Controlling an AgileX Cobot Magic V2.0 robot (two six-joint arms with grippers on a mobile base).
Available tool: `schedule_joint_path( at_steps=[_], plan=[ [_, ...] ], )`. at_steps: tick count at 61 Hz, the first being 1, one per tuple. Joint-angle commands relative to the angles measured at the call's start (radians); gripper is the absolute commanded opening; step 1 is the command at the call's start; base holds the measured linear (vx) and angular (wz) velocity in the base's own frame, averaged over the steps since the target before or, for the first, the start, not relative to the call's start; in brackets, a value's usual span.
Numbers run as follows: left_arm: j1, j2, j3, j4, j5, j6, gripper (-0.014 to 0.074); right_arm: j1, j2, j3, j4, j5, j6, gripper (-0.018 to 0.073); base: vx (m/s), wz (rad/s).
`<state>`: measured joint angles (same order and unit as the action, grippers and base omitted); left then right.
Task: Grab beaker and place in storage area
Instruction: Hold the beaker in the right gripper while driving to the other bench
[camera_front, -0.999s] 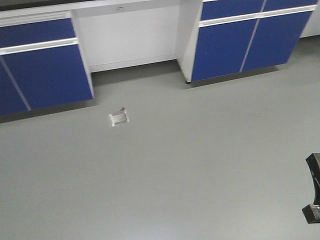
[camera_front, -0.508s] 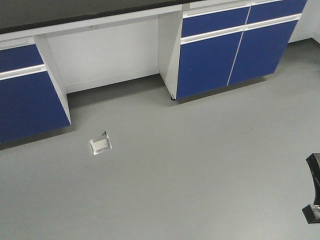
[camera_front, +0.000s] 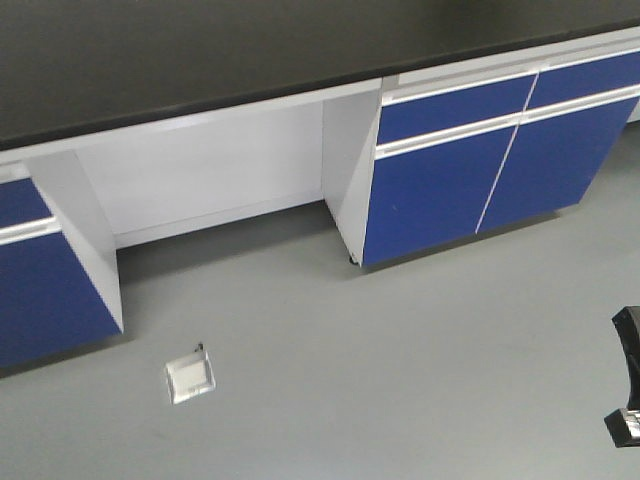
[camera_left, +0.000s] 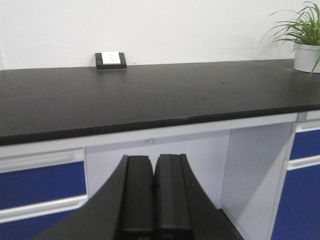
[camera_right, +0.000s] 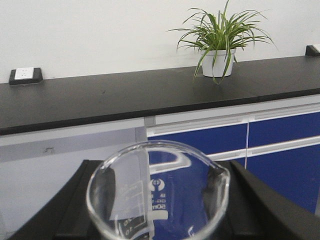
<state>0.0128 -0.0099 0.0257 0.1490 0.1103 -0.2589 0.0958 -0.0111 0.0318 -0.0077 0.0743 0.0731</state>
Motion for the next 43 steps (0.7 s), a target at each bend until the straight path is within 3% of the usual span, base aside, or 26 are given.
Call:
schedule_joint_path(
  at_steps=[1, 25, 43],
  plan=[
    [-0.006, -0.018, 0.022, -0.006, -0.085, -0.006, -0.0008, -0.003, -0.008, 0.008, -0.003, -0.085, -0.006, -0.0003, 0.5, -0.02],
    [-0.006, -0.018, 0.022, -0.006, -0.085, -0.006, -0.0008, -0.003, -0.008, 0.008, -0.003, -0.085, -0.006, -0.0003, 0.49, 0.06],
    [-0.006, -0.018, 0.022, -0.006, -0.085, -0.006, -0.0008, -0.003, -0.008, 0.008, -0.003, -0.085, -0.006, -0.0003, 0.47, 0.42]
  ],
)
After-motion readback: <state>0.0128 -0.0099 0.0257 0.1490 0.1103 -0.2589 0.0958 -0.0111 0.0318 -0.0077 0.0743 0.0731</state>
